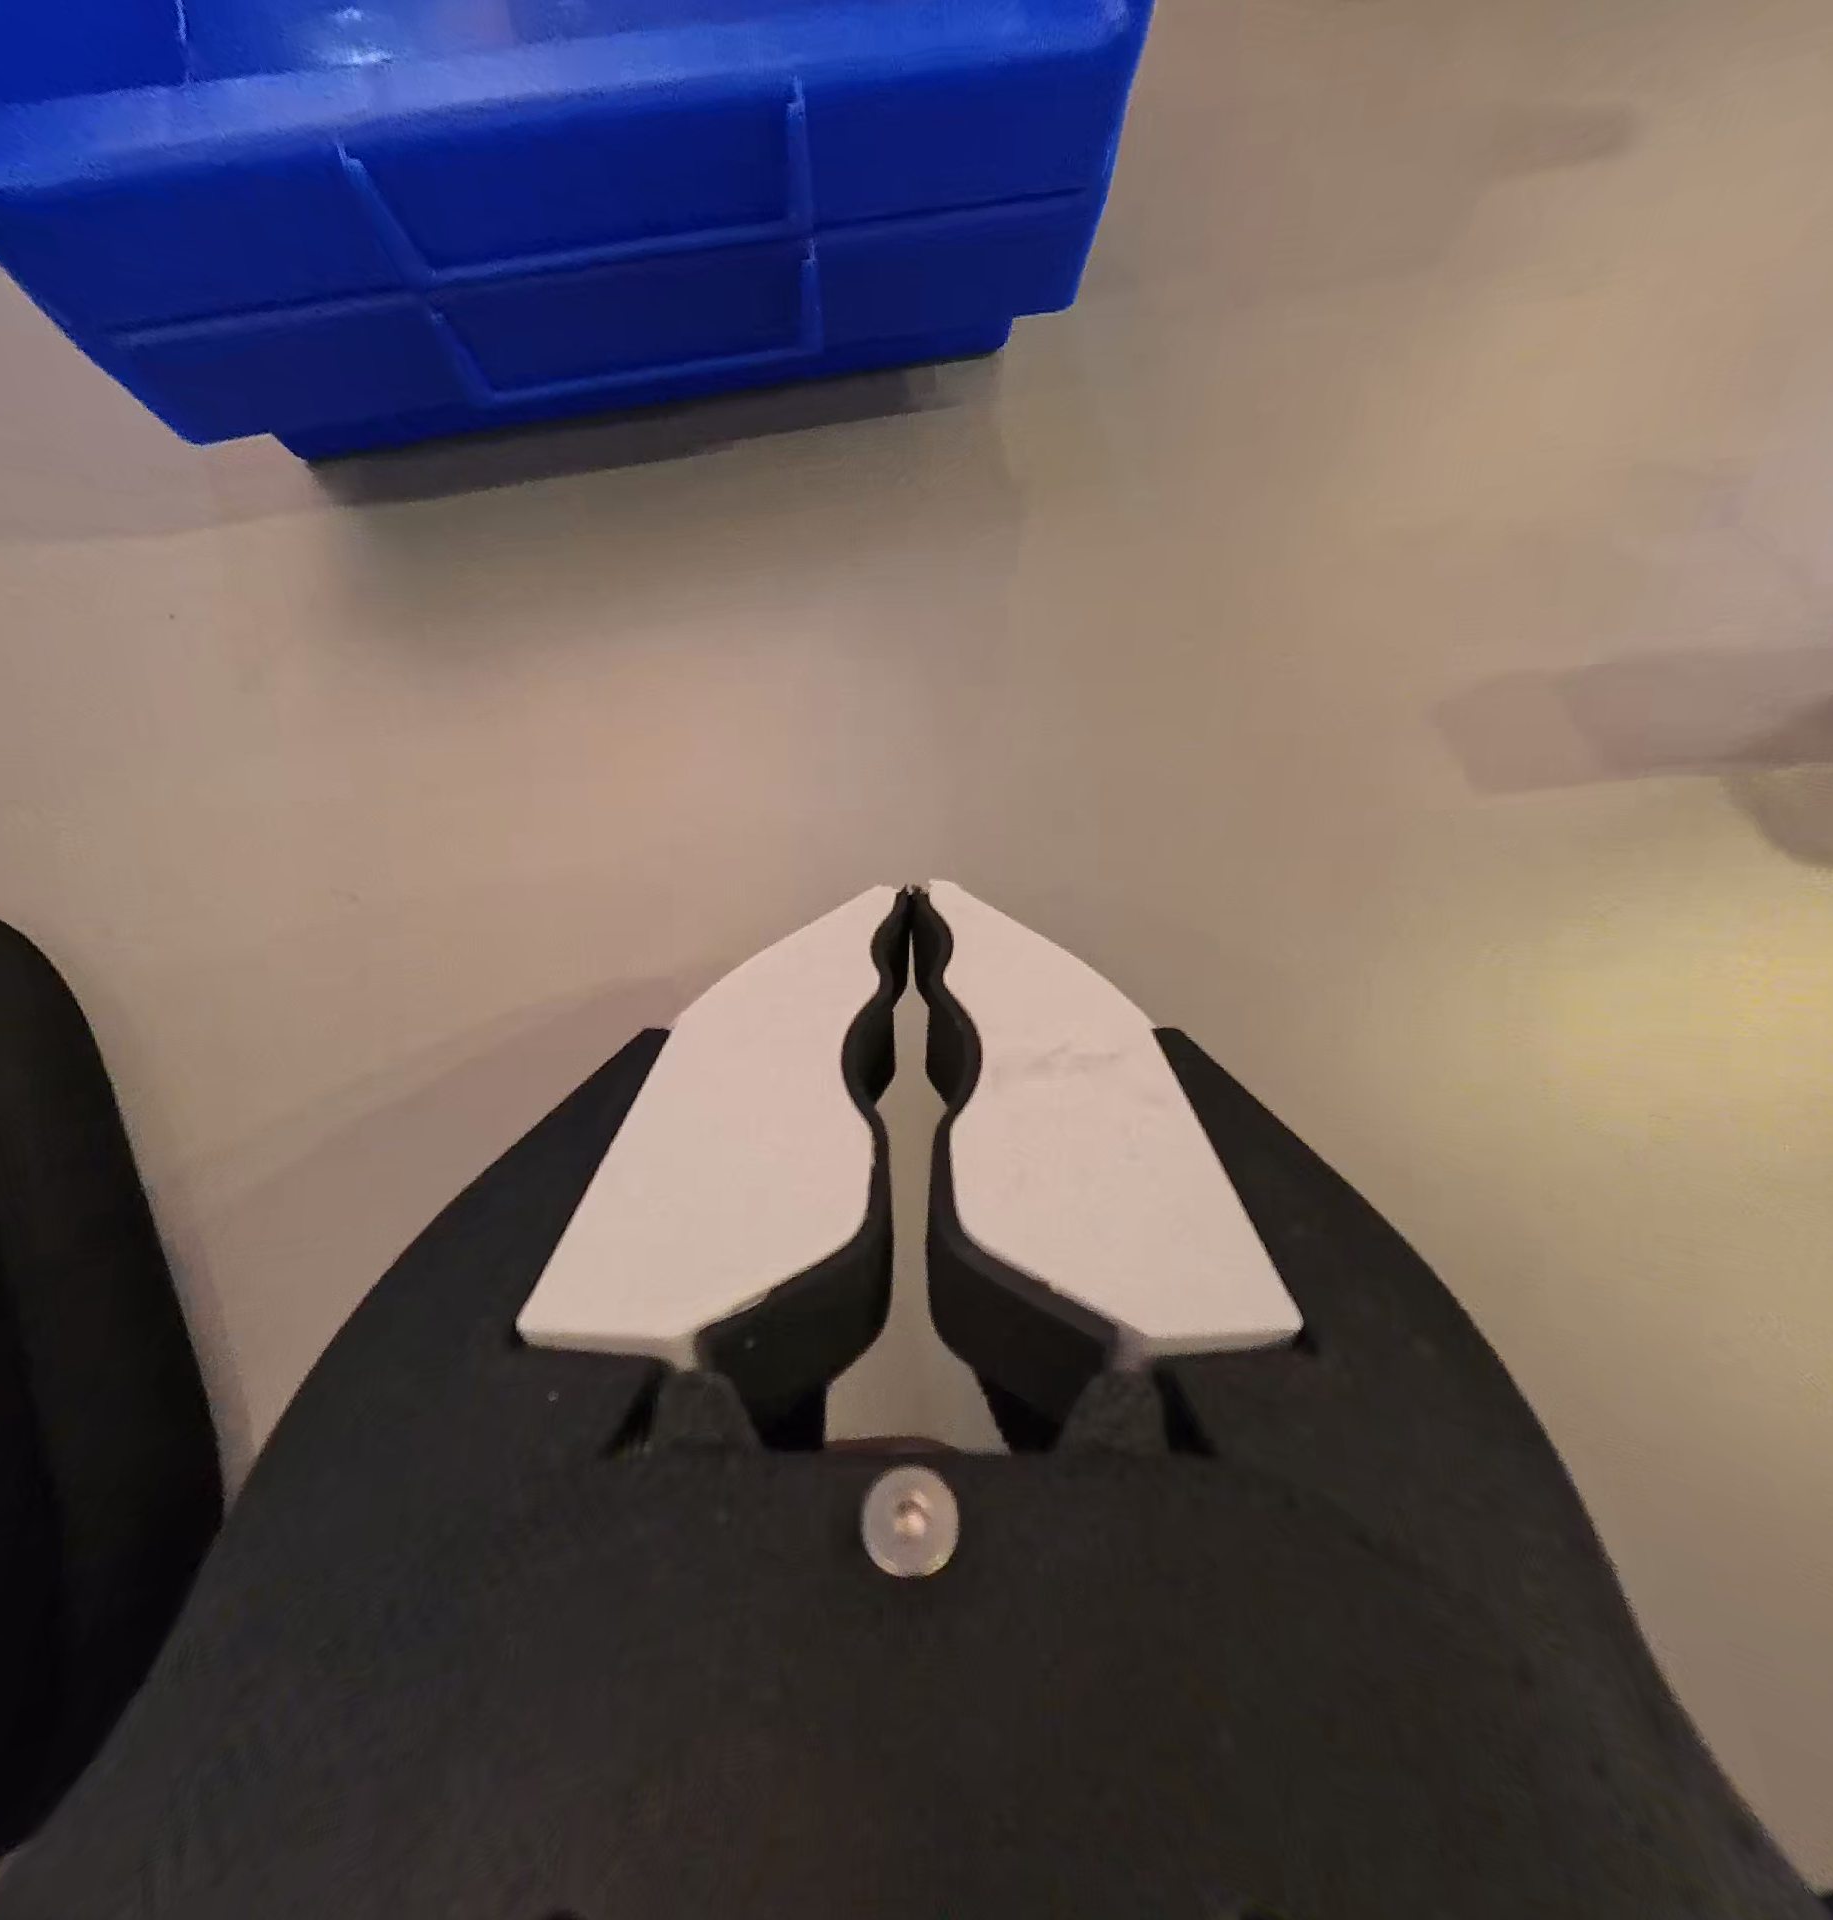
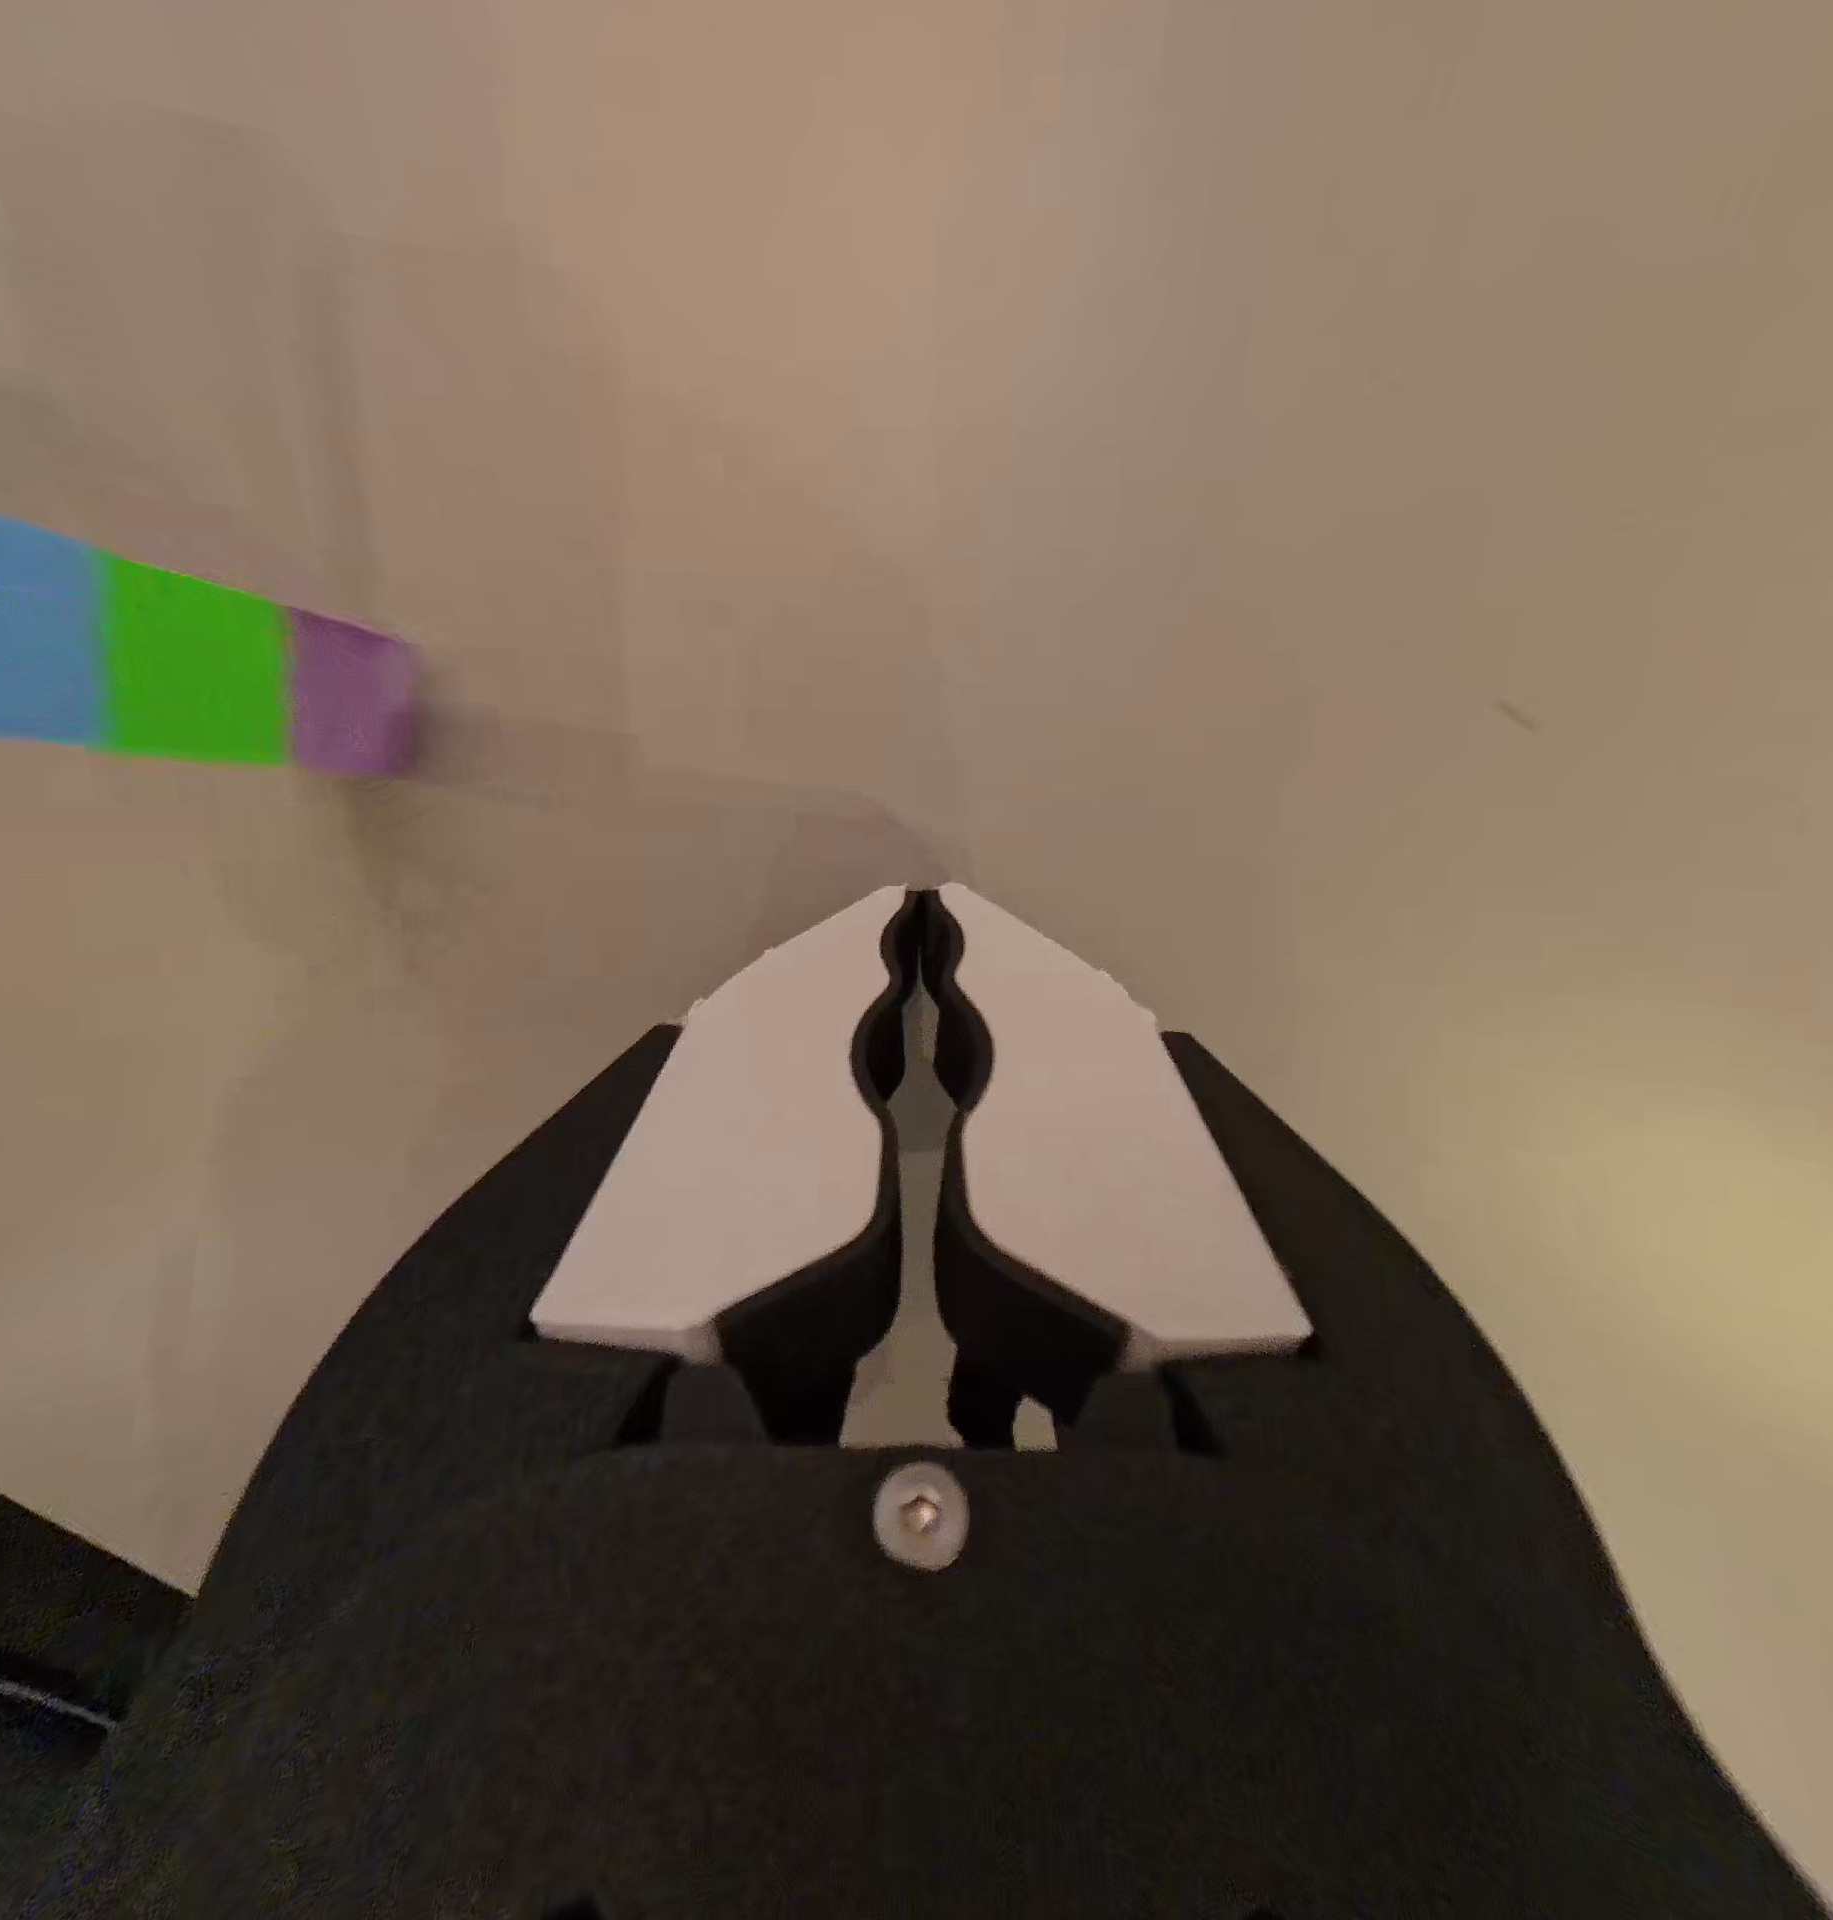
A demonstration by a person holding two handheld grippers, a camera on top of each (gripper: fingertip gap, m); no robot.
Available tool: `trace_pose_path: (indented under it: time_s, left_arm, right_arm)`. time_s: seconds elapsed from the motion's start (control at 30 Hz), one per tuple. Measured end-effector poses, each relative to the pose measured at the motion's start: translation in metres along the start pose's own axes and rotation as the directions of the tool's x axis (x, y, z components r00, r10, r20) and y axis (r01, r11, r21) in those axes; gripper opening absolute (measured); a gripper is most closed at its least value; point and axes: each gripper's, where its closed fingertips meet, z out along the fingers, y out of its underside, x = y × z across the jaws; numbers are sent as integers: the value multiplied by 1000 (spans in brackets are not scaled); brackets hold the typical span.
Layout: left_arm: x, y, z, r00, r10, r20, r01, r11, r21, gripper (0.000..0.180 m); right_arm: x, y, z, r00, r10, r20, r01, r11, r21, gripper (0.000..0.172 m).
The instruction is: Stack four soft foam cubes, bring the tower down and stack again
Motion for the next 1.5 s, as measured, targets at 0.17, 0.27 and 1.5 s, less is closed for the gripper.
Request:
trace_pose_path:
  time_s: [0.17,0.27,1.5]
  left_arm:
    - [-9,-4,-2,1000,-8,12,8,1000,20,0]
    - [-19,-4,-5,999,-34,21,33,999,37,0]
    - [20,5,6,988,117,-100,-115,993,27,61]
  right_arm:
    - [-113,-47,31,980,-177,92,179,984,-20,0]
    - [-168,-66,29,950,-277,143,276,961,29,0]
    - [-207,-66,27,397,-903,162,797,427,427,43]
